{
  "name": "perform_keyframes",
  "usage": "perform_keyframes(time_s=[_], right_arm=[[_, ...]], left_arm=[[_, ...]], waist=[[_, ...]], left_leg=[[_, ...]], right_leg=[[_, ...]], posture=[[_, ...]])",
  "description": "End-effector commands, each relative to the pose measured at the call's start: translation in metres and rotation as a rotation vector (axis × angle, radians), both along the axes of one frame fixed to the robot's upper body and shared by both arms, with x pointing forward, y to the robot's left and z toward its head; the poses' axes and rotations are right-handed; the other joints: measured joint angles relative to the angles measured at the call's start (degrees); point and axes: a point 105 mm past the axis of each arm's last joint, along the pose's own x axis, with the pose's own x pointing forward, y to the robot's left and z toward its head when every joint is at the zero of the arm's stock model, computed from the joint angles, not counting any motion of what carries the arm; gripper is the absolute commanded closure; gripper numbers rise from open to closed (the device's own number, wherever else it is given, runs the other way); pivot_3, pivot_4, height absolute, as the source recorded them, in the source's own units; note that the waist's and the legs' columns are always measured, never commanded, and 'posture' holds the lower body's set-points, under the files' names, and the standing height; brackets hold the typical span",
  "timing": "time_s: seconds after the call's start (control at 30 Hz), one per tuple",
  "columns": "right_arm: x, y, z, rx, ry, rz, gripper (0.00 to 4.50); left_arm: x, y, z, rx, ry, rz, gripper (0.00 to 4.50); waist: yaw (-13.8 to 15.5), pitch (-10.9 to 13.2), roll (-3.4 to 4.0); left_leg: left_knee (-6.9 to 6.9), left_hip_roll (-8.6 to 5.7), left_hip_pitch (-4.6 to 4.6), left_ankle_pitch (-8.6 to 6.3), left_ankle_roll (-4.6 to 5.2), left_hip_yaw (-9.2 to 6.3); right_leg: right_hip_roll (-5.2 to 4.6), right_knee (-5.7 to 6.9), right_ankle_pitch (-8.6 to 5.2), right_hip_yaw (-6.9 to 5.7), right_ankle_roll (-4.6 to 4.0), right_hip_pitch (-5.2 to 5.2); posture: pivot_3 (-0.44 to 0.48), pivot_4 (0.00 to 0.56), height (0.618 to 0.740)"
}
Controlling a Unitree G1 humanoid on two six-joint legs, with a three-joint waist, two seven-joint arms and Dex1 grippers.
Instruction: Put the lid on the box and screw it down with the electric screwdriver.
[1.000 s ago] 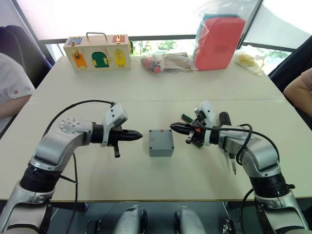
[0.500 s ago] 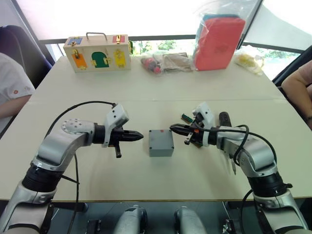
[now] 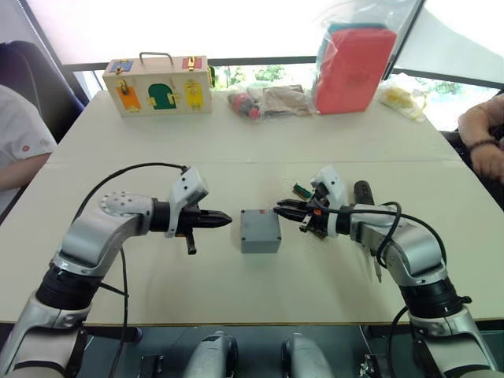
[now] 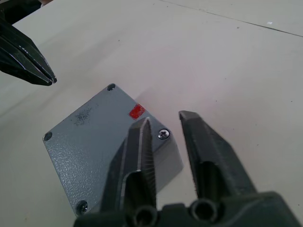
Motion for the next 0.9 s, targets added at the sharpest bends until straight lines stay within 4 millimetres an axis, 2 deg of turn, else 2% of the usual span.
perform_keyframes(time_s=[0.03, 0.17, 0.23, 0.33, 0.4, 0.47, 0.53, 0.6, 0.67, 0.9], right_arm=[[0.001, -0.001, 0.018, 0.013, -0.063, 0.002, 2.67], [0.002, -0.012, 0.045, 0.095, -0.093, -0.029, 2.67], [0.007, -0.027, 0.063, 0.132, -0.091, -0.101, 2.67], [0.018, -0.059, 0.081, 0.072, -0.106, -0.252, 2.02], [0.022, -0.086, 0.086, -0.001, -0.049, -0.381, 1.21], [0.022, -0.115, 0.083, -0.069, 0.064, -0.531, 0.57], [0.006, -0.131, 0.069, -0.149, 0.215, -0.559, 0.03], [-0.010, -0.139, 0.056, -0.197, 0.355, -0.556, 0.03], [-0.018, -0.145, 0.044, -0.257, 0.423, -0.583, 0.03], [-0.021, -0.163, 0.018, -0.258, 0.625, -0.638, 0.03]], left_arm=[[0.001, -0.003, 0.015, -0.026, -0.058, -0.013, 4.50], [0.001, -0.008, 0.022, -0.054, -0.070, -0.024, 4.50], [0.000, -0.011, 0.032, -0.080, -0.086, -0.044, 4.50], [-0.002, -0.016, 0.042, -0.084, -0.113, -0.087, 4.50], [-0.007, -0.020, 0.045, -0.064, -0.133, -0.136, 4.50], [-0.013, -0.024, 0.048, -0.051, -0.152, -0.184, 4.50], [-0.017, -0.029, 0.048, -0.022, -0.177, -0.234, 4.50], [-0.020, -0.035, 0.046, 0.003, -0.203, -0.275, 4.50], [-0.021, -0.043, 0.044, 0.004, -0.222, -0.309, 4.50], [-0.027, -0.064, 0.036, -0.004, -0.246, -0.401, 4.50]], waist=[[0.0, 0.0, 0.00], [0.1, 0.0, 0.00], [0.2, 0.0, 0.00], [0.2, 0.0, 0.00], [0.2, 0.0, 0.00], [0.0, 0.0, 0.00], [0.1, 0.0, 0.00], [0.3, 0.0, 0.00], [0.1, 0.0, 0.00], [-0.1, 0.0, 0.01]], left_leg=[[0.00, 0.00, 0.00, 0.00, 0.00, 0.00], [0.01, 0.00, 0.00, 0.00, 0.00, 0.00], [0.02, 0.00, 0.00, 0.00, 0.00, 0.00], [0.05, 0.00, 0.00, 0.00, 0.00, -0.01], [0.04, 0.00, 0.00, -0.01, 0.00, -0.01], [0.02, 0.00, 0.00, 0.00, 0.00, 0.00], [0.00, 0.01, -0.01, 0.00, 0.00, 0.00], [-0.01, 0.01, -0.02, -0.01, 0.00, 0.00], [-0.02, 0.01, -0.01, -0.02, 0.04, 0.01], [-0.02, 0.01, -0.02, -0.05, 0.09, 0.03]], right_leg=[[0.00, 0.00, 0.00, 0.00, 0.00, 0.00], [0.00, 0.00, 0.00, 0.00, 0.00, 0.00], [0.00, 0.00, 0.00, 0.00, 0.00, 0.02], [-0.06, 0.01, 0.00, 0.00, 0.01, 0.03], [-0.11, -0.01, 0.00, 0.00, 0.00, 0.02], [-0.13, -0.02, 0.00, 0.01, -0.01, 0.00], [-0.19, -0.03, -0.01, 0.01, -0.03, 0.00], [-0.23, -0.06, -0.03, 0.00, -0.05, 0.01], [-0.26, -0.10, -0.07, 0.01, -0.12, 0.04], [-0.27, -0.10, -0.02, 0.03, -0.04, 0.00]], posture=[[0.000, 0.150, 0.740], [0.000, 0.150, 0.740], [0.000, 0.150, 0.740], [0.000, 0.150, 0.740], [0.000, 0.150, 0.740], [0.000, 0.150, 0.740], [0.000, 0.150, 0.740], [0.000, 0.150, 0.740], [0.000, 0.150, 0.740], [0.000, 0.150, 0.740]])
